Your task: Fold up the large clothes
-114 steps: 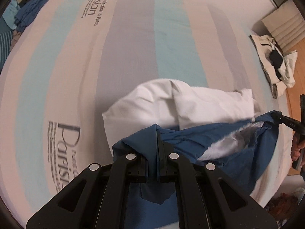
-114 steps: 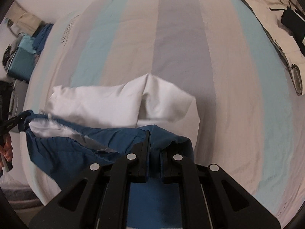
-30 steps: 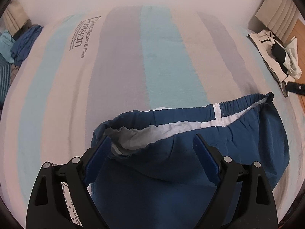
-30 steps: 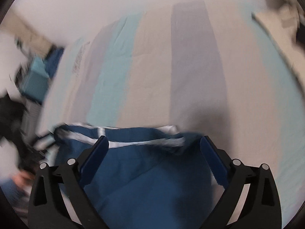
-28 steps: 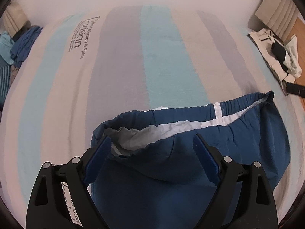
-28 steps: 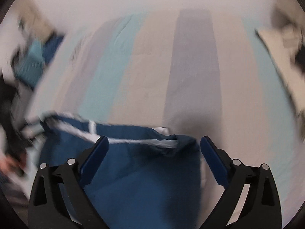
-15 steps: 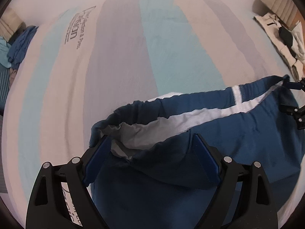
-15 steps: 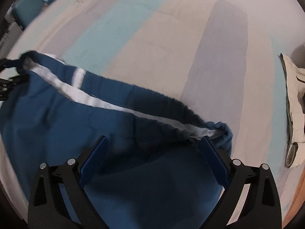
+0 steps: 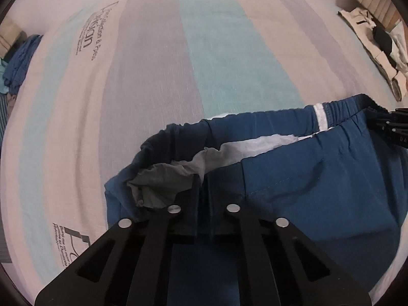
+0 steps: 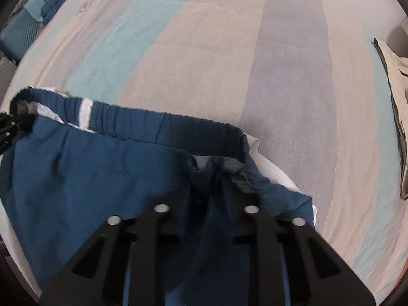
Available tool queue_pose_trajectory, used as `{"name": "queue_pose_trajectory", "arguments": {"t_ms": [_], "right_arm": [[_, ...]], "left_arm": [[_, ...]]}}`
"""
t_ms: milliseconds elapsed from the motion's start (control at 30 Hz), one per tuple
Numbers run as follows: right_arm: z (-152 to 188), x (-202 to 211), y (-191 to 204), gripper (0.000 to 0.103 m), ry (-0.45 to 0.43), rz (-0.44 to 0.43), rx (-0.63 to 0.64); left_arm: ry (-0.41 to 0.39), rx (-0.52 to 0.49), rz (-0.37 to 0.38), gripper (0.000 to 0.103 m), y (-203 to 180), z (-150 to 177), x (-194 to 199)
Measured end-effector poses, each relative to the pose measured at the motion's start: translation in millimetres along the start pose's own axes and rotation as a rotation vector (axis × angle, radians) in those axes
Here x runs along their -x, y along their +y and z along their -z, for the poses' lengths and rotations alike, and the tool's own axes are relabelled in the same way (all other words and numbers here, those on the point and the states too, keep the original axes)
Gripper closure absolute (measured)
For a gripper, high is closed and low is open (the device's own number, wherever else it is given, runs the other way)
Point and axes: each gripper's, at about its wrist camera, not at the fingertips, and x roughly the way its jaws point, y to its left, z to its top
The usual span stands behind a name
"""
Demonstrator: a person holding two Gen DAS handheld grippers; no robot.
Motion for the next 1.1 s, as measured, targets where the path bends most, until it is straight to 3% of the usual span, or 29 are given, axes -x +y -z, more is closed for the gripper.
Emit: {"name": "queue_pose_trajectory", "arguments": {"t_ms": [367, 600, 867, 967, 1033, 1067, 1100], "right_arm": [[-2, 42, -12, 0.089, -0.099, 0.005, -0.034], [-16, 21, -18, 0.099, -0.062, 0.036, -0.067], [-23, -8, -22, 0.101, -0.017, 0.032, -0.068], [-18, 0, -27, 0.099, -0.040, 0.045, -0.096], [-8, 19, -29, 0.094, -0.087, 0.072, -0.120], [-3, 27, -29, 0.074, -0.100, 0.072, -0.132], [5, 36, -30, 0.045, -0.115, 0.066, -0.145]], "left_arm": [[-0.043, 0.024, -0.021, 0.100, 15, -23, 17], [-0.048, 0.062, -0.054, 0.102, 27, -35, 8], [-0.015, 0.026, -0.073, 0.103, 31, -41, -19], [-0.026, 0.027, -0.068, 0.103, 30, -40, -17], [-0.052, 0.024, -0.066, 0.103, 29, -37, -7], [-0.076, 0.012, -0.074, 0.100, 26, -32, 2], [-0.094, 0.008, -0.068, 0.099, 22, -26, 12]]}}
